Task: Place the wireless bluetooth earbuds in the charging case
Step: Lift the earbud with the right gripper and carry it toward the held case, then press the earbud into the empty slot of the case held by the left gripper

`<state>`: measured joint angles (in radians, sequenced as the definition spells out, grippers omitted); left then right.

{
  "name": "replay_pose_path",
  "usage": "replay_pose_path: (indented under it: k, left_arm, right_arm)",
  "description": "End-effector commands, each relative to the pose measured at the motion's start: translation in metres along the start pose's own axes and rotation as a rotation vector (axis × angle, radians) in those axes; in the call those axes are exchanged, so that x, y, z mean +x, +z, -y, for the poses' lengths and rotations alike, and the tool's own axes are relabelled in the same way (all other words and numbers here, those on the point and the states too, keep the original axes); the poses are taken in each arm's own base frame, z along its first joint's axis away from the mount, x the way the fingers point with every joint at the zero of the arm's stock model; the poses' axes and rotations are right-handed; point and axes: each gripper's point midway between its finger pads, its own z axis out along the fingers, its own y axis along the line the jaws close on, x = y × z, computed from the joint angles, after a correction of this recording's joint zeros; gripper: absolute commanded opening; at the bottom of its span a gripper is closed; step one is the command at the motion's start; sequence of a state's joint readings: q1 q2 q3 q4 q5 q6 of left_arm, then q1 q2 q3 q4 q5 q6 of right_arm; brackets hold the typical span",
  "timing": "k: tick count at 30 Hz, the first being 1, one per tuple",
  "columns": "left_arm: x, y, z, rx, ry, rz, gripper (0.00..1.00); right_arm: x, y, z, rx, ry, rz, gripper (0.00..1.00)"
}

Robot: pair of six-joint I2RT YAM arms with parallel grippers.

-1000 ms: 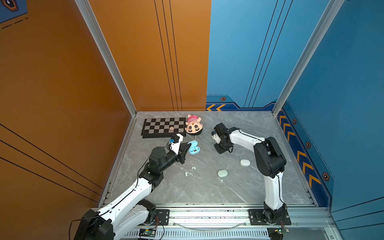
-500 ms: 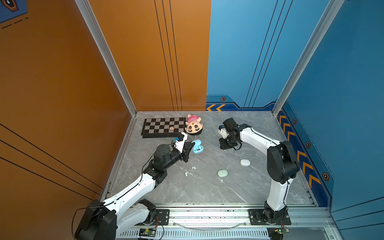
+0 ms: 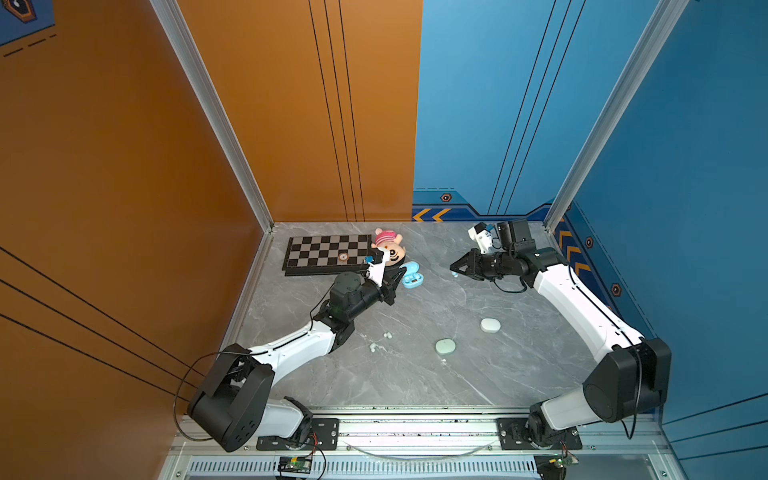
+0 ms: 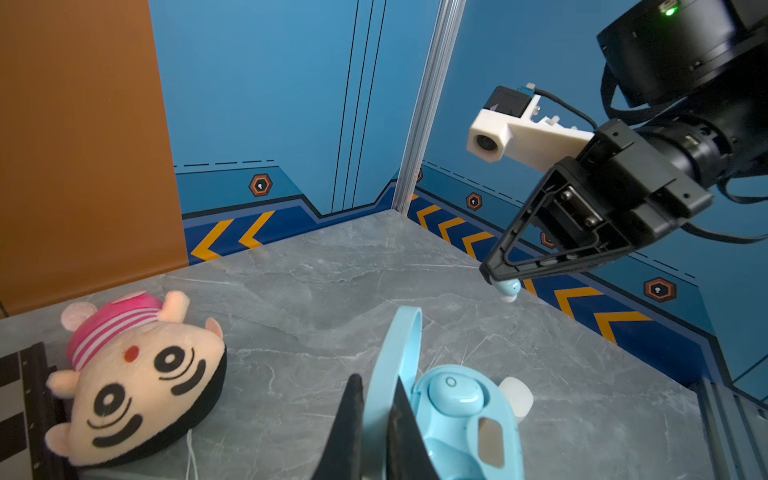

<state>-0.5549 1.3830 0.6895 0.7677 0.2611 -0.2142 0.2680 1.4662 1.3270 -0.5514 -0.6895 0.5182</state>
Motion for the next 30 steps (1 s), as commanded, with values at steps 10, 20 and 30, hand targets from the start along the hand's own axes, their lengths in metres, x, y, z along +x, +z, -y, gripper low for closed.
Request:
replay_pose_path:
  k: [10, 20, 30]
  left_arm:
    - [-0.035, 0.014, 0.02, 0.05, -0.005, 0.095, 0.0]
    - [-0.039, 0.015, 0.028, 0.066, -0.003, 0.106, 0.0]
    - [-0.046, 0.014, 0.031, 0.071, -0.003, 0.121, 0.0]
  right_arm:
    - [-0.008, -0.015, -0.084, -0.277, 0.034, 0.065, 0.16]
    - [0.007, 0.001, -0.115, -0.332, 0.003, 0.024, 0.16]
    - [0.023, 0.02, -0.116, -0.33, -0.001, -0.015, 0.16]
